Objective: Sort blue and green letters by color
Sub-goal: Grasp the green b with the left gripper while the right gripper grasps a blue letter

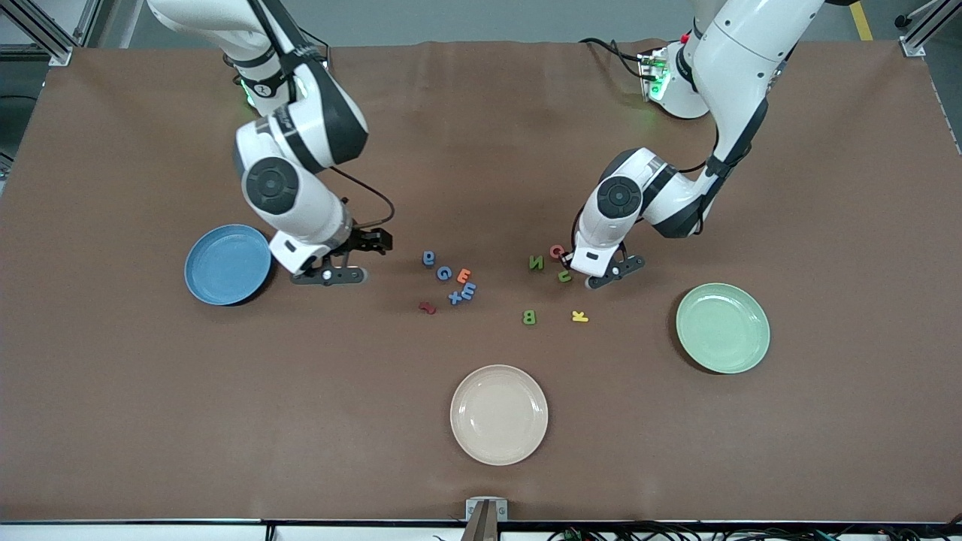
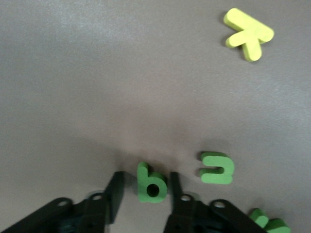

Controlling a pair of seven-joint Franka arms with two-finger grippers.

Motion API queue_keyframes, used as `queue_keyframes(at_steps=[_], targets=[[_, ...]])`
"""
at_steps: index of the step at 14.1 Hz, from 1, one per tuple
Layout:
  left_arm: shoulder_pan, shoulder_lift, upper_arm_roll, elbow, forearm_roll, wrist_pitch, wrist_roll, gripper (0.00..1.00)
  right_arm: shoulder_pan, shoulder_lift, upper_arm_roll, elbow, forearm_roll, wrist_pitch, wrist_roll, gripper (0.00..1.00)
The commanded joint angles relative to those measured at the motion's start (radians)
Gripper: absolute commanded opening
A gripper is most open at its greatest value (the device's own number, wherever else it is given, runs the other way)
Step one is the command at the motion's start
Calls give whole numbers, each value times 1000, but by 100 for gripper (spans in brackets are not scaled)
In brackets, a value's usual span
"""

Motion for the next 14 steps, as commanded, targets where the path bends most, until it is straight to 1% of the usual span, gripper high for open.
queue_keyframes(at_steps=[1,2,7,8,11,14], targets=[[9,-4,-3,-4,27,9,-23,3,60,61,-9,-4,6,87,55,100],[10,-8,-3,-2,27,9,-22,1,74,81,-11,-4,6,114,58,100],[30,-83,3,2,36,-6,-8,0,123,178,-12,-4,3,239,58,100],[47,-97,3,8,36,-17,1,0,123,201,-11,-6,0,261,58,99],[99,-137,1,28,36,-80,110,0,131,251,-11,-6,2,298,61,99],[196,-174,-3,30,37,-95,226,0,145,259,-9,-58,8,397,62,97]])
